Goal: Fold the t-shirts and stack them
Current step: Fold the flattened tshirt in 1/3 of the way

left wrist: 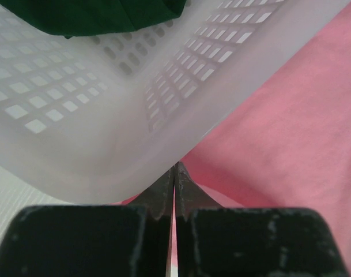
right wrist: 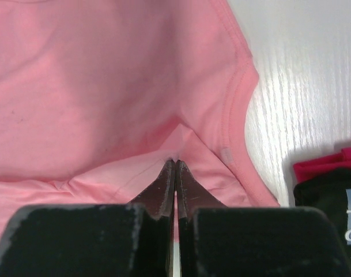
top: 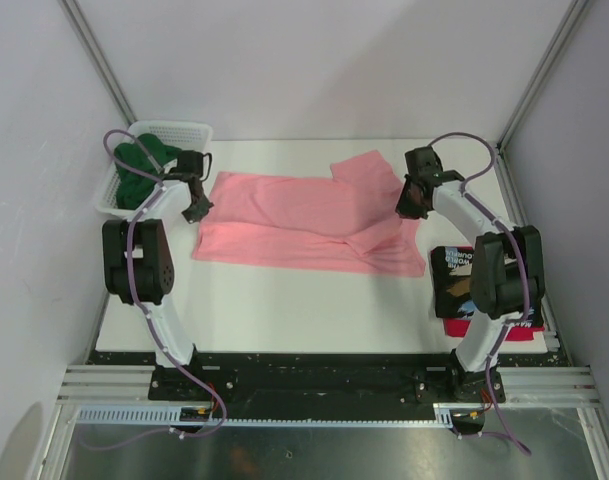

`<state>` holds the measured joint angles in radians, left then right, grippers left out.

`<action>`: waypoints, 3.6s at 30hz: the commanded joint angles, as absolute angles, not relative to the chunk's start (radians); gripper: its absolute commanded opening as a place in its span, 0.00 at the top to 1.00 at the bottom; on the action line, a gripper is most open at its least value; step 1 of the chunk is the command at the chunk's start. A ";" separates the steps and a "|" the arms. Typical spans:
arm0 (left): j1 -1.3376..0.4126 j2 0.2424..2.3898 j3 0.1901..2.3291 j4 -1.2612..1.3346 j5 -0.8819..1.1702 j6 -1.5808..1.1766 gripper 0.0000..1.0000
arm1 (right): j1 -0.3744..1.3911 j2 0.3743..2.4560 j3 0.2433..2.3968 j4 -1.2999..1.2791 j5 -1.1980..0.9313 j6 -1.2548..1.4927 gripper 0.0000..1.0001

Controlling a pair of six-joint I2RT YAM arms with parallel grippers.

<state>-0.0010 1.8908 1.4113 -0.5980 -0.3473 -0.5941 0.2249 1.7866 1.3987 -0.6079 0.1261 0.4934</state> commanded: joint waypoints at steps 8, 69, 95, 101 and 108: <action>0.053 1.894 1.463 -0.578 -0.353 -0.560 1.00 | 0.222 1.880 1.542 -0.621 0.145 0.490 1.00; 0.028 1.727 1.272 -0.556 -0.361 -0.573 1.00 | 0.291 1.425 1.228 -0.725 0.291 0.634 1.00; 0.031 1.886 1.395 -0.553 -0.360 -0.537 0.65 | 0.218 1.728 1.323 -0.513 0.167 0.594 1.00; 0.023 1.801 1.391 -0.548 -0.309 -0.519 0.28 | 0.211 1.766 1.350 -0.496 0.139 0.597 1.00; -0.049 1.683 1.278 -0.539 -0.230 -0.497 0.26 | 0.204 1.909 1.461 -0.496 0.078 0.621 0.96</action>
